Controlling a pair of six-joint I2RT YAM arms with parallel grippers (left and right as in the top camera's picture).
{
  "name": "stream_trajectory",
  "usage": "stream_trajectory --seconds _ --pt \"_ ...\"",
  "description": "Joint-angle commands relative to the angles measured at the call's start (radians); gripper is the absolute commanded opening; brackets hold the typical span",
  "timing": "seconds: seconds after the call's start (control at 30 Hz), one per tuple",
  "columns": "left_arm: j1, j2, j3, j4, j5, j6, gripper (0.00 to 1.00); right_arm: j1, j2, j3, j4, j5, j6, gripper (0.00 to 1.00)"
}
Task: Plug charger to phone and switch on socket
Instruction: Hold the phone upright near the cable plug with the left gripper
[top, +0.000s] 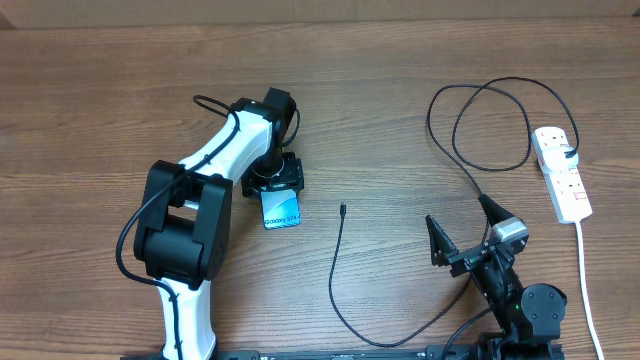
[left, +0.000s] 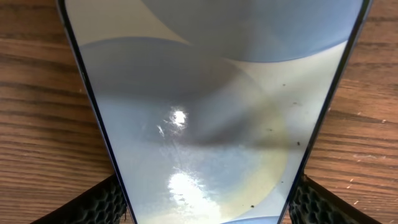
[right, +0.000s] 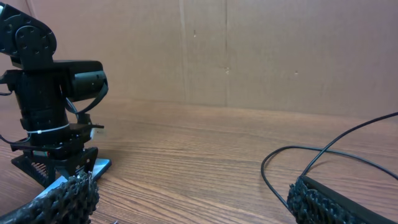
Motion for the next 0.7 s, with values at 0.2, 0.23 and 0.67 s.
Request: stream_trajectory --seconds 0.2,0.23,0.67 --pt "0.027 -0.001 -0.035 0.003 0.146 0.069 0.76 -0.001 -0.008 -0.010 0.001 0.006 0.002 1.00" --pt "0.031 -0.001 -0.035 0.006 0.171 0.084 0.75 -0.001 -0.008 -0.010 0.001 0.006 0.003 1.00" --pt "0.064 -0.001 -0.035 0.009 0.306 0.138 1.00 -0.001 -0.008 -0.010 0.001 0.006 0.003 1.00"
